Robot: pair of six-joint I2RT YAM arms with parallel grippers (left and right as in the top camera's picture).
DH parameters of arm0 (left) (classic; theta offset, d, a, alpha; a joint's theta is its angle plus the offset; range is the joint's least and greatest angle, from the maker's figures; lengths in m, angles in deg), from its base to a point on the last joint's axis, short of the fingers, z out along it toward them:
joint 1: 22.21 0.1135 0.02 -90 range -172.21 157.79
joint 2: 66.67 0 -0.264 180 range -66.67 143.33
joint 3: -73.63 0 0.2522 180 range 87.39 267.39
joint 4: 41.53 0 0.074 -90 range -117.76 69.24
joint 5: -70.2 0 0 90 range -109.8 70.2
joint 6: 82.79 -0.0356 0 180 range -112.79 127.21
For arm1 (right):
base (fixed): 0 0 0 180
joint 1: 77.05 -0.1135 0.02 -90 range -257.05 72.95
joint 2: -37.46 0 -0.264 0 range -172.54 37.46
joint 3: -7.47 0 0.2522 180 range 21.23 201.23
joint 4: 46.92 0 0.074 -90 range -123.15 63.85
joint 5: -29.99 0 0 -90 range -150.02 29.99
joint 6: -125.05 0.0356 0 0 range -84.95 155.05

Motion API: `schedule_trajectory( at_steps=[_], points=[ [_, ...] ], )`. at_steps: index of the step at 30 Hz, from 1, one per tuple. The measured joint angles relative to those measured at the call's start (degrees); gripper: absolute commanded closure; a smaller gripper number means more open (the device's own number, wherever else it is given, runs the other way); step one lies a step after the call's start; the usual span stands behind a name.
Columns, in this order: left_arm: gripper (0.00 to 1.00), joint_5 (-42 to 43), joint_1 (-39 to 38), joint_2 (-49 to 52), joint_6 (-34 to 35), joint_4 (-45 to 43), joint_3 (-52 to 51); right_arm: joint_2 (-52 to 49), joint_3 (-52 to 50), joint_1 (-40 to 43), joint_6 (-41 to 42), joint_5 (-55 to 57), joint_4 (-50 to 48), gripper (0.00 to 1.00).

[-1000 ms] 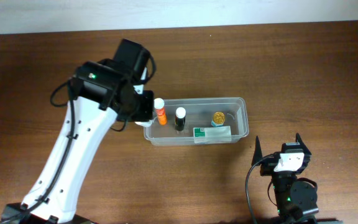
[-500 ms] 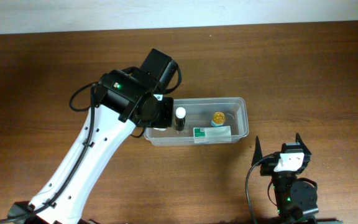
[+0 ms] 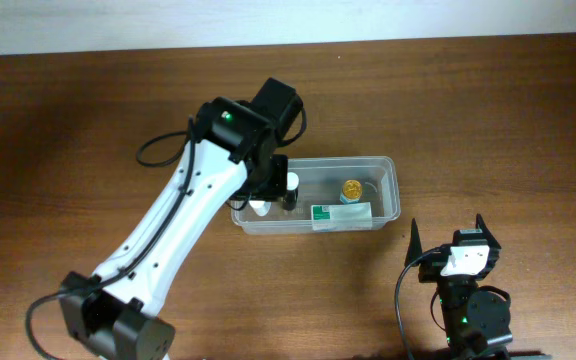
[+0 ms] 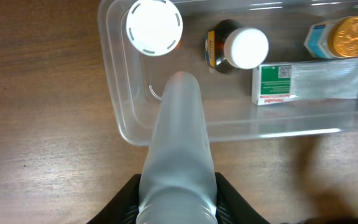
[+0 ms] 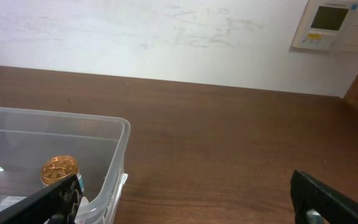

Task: Pack container
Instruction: 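Carry the pump bottle right over the container's left end, then lower the pump bottle into the container and open the left gripper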

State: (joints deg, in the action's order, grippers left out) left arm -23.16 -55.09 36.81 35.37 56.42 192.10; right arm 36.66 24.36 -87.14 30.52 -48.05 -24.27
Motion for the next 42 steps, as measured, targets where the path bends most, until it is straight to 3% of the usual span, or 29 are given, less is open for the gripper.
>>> schedule_trajectory(
  at_steps=[16, 29, 42],
  points=[
    [0.75, -2.36, 0.00, 1.66, 0.00, -2.36, -0.37, 0.00, 0.00, 0.00, 0.04, 0.00, 0.00, 0.01],
    [0.75, -2.71, 0.00, 2.01, 0.02, -11.41, -11.47, 0.00, 0.00, 0.00, 0.07, 0.00, 0.02, 0.02],
    [0.75, -2.64, 0.00, 2.14, 0.92, -13.11, -12.70, 0.00, 0.00, 0.00, 0.04, 0.00, 0.02, 0.02]
  ],
)
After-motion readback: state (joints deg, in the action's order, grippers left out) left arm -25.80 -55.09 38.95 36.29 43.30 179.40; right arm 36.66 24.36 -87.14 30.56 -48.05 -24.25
